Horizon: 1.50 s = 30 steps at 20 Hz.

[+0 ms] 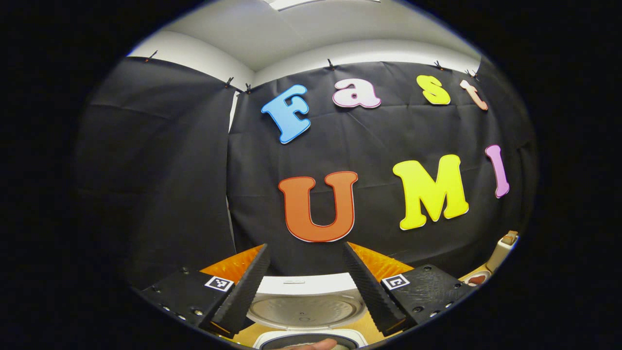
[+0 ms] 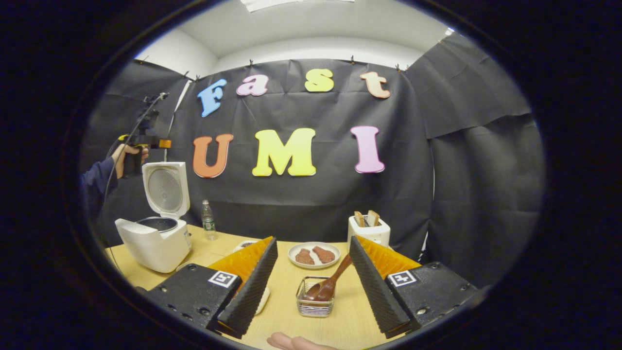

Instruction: Close the left gripper, press the button to open the rice cooker; take a wooden spoon from the chopstick holder with the right hand, scoop a spoonful of rice and pour it into the rice cooker, then put the wooden spoon back into the chopstick holder.

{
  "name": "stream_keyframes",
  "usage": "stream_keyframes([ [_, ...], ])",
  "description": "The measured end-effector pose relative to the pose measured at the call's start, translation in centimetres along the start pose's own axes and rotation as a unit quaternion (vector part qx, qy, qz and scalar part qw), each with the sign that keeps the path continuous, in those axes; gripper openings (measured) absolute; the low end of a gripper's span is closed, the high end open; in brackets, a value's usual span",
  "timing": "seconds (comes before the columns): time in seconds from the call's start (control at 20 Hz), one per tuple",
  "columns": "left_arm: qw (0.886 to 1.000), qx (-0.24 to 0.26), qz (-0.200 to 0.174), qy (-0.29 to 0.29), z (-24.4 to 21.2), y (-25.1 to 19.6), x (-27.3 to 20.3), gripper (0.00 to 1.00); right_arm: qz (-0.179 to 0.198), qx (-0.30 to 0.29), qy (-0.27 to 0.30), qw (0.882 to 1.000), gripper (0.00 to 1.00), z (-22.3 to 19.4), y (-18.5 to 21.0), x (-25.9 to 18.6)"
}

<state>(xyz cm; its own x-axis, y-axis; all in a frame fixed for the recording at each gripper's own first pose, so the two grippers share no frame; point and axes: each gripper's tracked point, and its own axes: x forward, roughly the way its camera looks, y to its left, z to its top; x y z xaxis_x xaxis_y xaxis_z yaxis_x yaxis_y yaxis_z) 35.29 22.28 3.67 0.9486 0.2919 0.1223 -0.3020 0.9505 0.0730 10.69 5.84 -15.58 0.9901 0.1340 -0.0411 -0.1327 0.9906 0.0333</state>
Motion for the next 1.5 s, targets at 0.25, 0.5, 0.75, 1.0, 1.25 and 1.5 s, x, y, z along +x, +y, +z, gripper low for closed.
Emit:
stream_keyframes([
  [0.25,0.999,0.001,0.009,0.038,-3.3,0.6,4.9,0.95,0.001,-0.025,-0.022,0.999,0.95,0.5,0.9,-1.4],
  [0.5,0.995,-0.026,0.002,0.091,-5.5,1.1,6.2,0.95,0.005,-0.018,-0.021,1.000,0.97,0.6,2.1,-2.6],
  [0.75,0.988,-0.043,0.021,0.144,-6.8,3.0,4.8,0.98,-0.001,-0.023,-0.031,0.999,0.96,1.8,2.1,-4.2],
  [1.0,0.984,-0.040,0.015,0.171,-7.3,3.1,1.9,0.99,0.000,-0.024,-0.038,0.999,0.95,2.4,2.5,-6.7],
  [1.25,0.980,-0.048,-0.003,0.193,-8.2,3.0,-2.6,0.98,0.016,0.003,-0.032,0.999,0.97,2.4,2.7,-10.0],
  [1.5,0.973,-0.075,-0.014,0.216,-10.7,2.2,-6.7,0.97,0.004,0.011,-0.034,0.999,0.97,1.7,1.2,-12.8],
])
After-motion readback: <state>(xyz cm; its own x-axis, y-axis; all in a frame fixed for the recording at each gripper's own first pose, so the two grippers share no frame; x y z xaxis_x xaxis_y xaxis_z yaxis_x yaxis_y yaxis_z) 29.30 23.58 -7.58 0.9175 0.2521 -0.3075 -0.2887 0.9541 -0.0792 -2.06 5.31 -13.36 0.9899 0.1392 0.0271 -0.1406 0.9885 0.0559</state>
